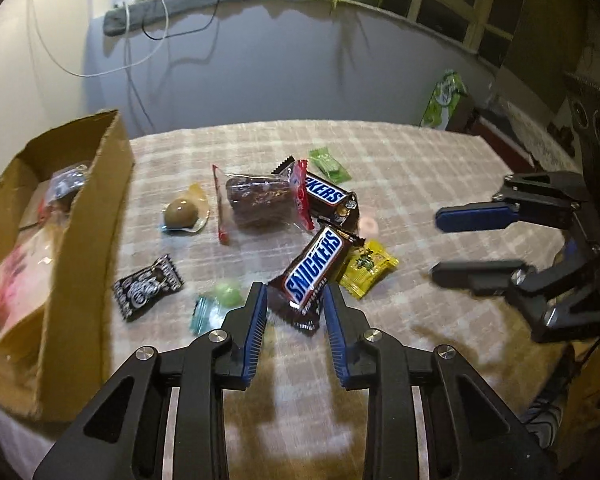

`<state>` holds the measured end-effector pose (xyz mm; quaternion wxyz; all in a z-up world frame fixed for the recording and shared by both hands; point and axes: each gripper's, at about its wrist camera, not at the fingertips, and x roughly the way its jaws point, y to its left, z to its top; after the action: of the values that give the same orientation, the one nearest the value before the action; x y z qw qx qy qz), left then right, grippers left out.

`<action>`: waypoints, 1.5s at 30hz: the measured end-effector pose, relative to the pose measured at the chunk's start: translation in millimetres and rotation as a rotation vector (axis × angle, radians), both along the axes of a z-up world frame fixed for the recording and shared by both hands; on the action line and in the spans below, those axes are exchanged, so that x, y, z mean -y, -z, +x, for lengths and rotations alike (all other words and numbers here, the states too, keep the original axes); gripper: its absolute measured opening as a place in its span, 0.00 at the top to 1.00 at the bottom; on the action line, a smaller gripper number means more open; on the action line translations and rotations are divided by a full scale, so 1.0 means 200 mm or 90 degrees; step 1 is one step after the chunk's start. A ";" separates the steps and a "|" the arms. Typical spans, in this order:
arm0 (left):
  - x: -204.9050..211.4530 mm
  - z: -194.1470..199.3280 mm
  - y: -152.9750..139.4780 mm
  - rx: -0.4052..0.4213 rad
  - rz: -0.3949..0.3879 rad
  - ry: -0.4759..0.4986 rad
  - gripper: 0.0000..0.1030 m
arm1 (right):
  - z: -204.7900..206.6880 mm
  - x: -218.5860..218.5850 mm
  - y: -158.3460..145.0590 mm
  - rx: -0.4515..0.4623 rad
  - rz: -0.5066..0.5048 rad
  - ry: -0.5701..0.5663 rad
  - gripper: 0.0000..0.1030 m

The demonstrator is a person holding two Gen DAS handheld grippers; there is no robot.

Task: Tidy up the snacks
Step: 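Grasp a Snickers bar with the left gripper while the right gripper grasps a yellow candy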

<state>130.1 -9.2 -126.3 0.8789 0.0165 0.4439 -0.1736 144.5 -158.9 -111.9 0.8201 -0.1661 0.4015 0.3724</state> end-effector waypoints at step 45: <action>0.09 0.20 0.07 -0.034 0.010 0.057 0.75 | 0.14 -0.19 0.23 -0.041 -0.073 -0.123 0.89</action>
<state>170.1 -26.3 -139.3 0.8581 0.0390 0.4671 -0.2096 171.6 -120.3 -157.3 0.7561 -0.2387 0.4304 0.4315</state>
